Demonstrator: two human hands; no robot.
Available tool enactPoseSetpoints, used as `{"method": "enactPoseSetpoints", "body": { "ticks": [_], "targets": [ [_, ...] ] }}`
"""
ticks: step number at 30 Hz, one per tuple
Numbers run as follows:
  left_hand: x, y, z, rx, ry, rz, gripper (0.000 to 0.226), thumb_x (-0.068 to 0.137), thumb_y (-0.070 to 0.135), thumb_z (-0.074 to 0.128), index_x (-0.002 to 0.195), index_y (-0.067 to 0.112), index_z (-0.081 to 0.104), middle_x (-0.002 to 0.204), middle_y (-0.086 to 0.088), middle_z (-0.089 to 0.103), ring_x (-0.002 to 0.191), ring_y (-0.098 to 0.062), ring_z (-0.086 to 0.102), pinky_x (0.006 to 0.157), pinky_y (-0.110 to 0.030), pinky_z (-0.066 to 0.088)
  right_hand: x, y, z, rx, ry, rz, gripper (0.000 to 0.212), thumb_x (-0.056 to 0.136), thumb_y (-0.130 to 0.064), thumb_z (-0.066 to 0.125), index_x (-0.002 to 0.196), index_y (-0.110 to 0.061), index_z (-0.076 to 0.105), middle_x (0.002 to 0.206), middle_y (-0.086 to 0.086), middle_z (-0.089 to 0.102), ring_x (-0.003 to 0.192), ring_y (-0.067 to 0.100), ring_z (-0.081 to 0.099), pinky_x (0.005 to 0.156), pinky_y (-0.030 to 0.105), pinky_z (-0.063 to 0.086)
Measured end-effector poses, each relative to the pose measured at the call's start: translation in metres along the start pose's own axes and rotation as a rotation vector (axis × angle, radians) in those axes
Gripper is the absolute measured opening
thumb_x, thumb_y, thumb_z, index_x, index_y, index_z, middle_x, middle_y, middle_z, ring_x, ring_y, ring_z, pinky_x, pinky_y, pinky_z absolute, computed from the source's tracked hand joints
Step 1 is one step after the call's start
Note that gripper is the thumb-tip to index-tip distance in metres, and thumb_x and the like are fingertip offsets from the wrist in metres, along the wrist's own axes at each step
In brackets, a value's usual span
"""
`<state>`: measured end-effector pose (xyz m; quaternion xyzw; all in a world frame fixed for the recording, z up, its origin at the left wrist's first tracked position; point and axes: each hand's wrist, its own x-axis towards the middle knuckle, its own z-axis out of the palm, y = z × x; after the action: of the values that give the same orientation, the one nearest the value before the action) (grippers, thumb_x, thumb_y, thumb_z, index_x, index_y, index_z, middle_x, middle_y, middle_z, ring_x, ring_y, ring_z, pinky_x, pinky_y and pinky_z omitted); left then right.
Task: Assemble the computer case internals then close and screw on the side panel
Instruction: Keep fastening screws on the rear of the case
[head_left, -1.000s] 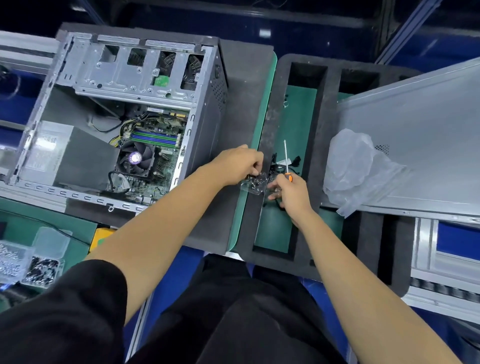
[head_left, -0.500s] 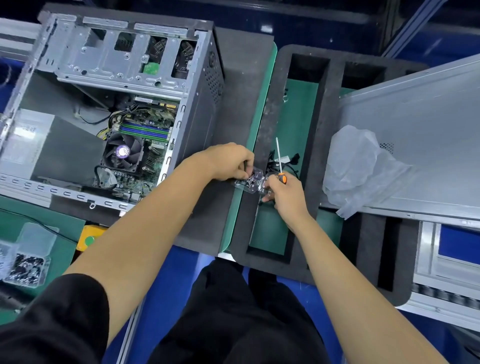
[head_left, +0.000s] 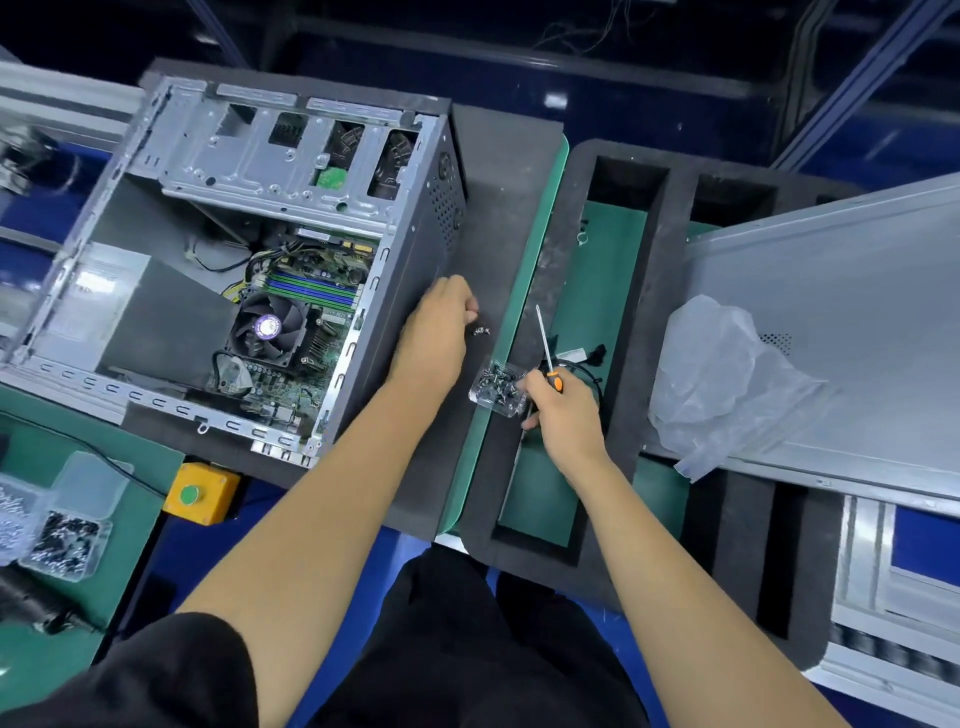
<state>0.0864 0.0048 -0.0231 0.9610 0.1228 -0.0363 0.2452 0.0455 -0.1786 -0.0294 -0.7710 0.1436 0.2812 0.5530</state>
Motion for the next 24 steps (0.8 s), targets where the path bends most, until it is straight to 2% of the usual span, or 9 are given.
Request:
{"method": "enactPoseSetpoints", "body": {
  "ticks": [4,6,8,11,14,16,18,20,24],
  "targets": [
    [-0.018,-0.008,0.021,-0.235,0.087,-0.085,0.025,0.097,0.004,0.045,0.091,0.028,0.048,0.109,0.008,0.054,0.097,-0.009,0.053,0.082,-0.030,0.044,0.001,-0.006,0.001,0.049,0.007,-0.011,0.070,0.065,-0.064,0.043,0.095,-0.005,0.063,0.075,-0.003,0.062,0.053,0.009,0.059,0.074,0.040,0.047],
    [-0.017,-0.010,0.027,-0.268,0.087,-0.072,0.022,0.100,0.005,0.048,0.093,0.026,0.051,0.121,0.012,0.054,0.106,0.000,0.052,0.088,-0.021,0.041,0.001,-0.008,0.002,0.053,0.003,-0.019,0.064,0.065,-0.065,0.043,0.088,-0.008,0.063,0.086,0.007,0.067,0.054,0.010,0.059,0.075,0.040,0.048],
    [-0.016,-0.012,0.032,-0.266,0.064,-0.040,0.019,0.101,0.007,0.051,0.097,0.025,0.056,0.126,0.012,0.054,0.106,0.012,0.050,0.087,-0.006,0.036,0.002,-0.010,0.002,0.051,-0.006,-0.019,0.069,0.064,-0.064,0.044,0.094,-0.005,0.063,0.097,0.014,0.068,0.056,0.010,0.061,0.077,0.043,0.049],
    [-0.013,-0.018,0.041,-0.153,0.042,0.065,0.024,0.101,0.009,0.049,0.111,0.021,0.067,0.118,0.011,0.061,0.098,0.026,0.050,0.088,-0.001,0.036,0.004,-0.008,0.004,0.017,-0.005,-0.009,0.073,0.064,-0.064,0.043,0.100,-0.003,0.062,0.087,0.015,0.069,0.057,0.008,0.063,0.088,0.045,0.050],
    [-0.013,-0.023,0.045,-0.063,0.085,0.144,0.021,0.098,0.037,0.053,0.095,0.031,0.073,0.106,0.021,0.063,0.096,0.011,0.064,0.101,-0.026,0.048,0.005,-0.006,0.004,-0.018,-0.021,-0.015,0.063,0.064,-0.063,0.043,0.093,-0.013,0.068,0.078,0.012,0.067,0.058,0.007,0.064,0.084,0.042,0.049],
    [-0.013,-0.026,0.046,-0.066,0.079,0.169,0.024,0.095,0.048,0.052,0.099,0.037,0.072,0.106,0.023,0.063,0.098,0.005,0.067,0.099,-0.031,0.050,0.005,-0.005,0.005,-0.027,-0.033,-0.018,0.054,0.068,-0.060,0.045,0.090,-0.016,0.068,0.077,0.012,0.065,0.058,0.008,0.064,0.078,0.040,0.048],
    [-0.015,-0.028,0.050,-0.090,0.048,0.227,0.031,0.094,0.035,0.042,0.113,0.039,0.066,0.107,0.020,0.059,0.099,0.007,0.063,0.093,-0.021,0.049,0.005,-0.004,0.004,-0.045,-0.032,-0.019,0.051,0.072,-0.058,0.046,0.089,-0.014,0.066,0.076,0.009,0.064,0.058,0.008,0.064,0.075,0.040,0.046],
    [-0.017,-0.033,0.054,-0.067,0.087,0.277,0.037,0.086,0.025,0.041,0.116,0.030,0.062,0.106,0.018,0.055,0.096,0.003,0.058,0.084,-0.017,0.048,0.005,-0.004,0.004,-0.051,-0.029,-0.019,0.053,0.071,-0.059,0.046,0.090,-0.013,0.065,0.079,0.008,0.065,0.057,0.007,0.064,0.076,0.040,0.046],
    [-0.015,-0.031,0.054,-0.024,0.162,0.298,0.014,0.085,0.018,0.056,0.096,0.025,0.054,0.093,0.013,0.058,0.088,-0.006,0.051,0.068,-0.035,0.054,0.006,-0.005,0.005,-0.049,-0.028,-0.006,0.059,0.065,-0.062,0.044,0.092,-0.015,0.067,0.074,0.004,0.063,0.056,0.005,0.063,0.077,0.039,0.047]
  ]
}}
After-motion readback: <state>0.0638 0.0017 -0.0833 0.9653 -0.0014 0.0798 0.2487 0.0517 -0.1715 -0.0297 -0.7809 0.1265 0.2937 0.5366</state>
